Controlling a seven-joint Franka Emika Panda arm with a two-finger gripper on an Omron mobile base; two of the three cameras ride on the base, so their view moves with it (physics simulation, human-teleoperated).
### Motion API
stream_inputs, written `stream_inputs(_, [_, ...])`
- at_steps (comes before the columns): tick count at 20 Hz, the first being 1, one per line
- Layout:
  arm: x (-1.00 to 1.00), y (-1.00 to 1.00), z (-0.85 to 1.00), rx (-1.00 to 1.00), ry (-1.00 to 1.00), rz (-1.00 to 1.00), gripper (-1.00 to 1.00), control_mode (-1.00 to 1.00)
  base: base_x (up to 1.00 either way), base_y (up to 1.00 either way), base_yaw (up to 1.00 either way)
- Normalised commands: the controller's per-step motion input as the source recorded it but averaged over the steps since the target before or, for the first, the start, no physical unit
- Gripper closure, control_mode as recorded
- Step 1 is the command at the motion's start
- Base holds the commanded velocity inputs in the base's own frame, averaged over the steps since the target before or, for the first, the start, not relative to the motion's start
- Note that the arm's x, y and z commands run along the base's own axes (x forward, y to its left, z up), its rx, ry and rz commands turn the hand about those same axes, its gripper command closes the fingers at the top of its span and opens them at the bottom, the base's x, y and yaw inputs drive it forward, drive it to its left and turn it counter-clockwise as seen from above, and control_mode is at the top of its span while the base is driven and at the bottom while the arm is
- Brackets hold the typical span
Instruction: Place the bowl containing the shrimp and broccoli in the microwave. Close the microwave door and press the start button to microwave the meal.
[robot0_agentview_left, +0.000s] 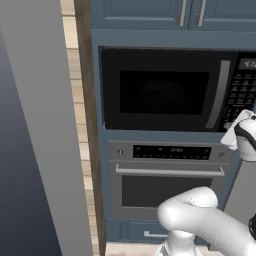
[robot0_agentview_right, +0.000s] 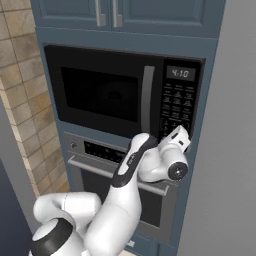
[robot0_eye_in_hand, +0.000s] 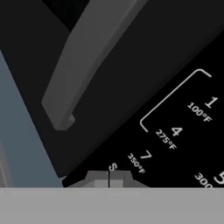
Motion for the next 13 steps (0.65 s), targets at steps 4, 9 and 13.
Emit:
stream_inputs(4, [0.36, -0.12, -0.02, 0.00, 0.00, -0.04, 1.00, -1.00, 0.00, 0.00, 0.00])
stream_inputs(9, [0.48, -0.19, 0.00, -0.01, 0.09, -0.11, 1.00, -1.00, 0.00, 0.00, 0.00])
stream_inputs(13, [0.42, -0.16, 0.00, -0.03, 0.16, -0.14, 1.00, -1.00, 0.00, 0.00, 0.00])
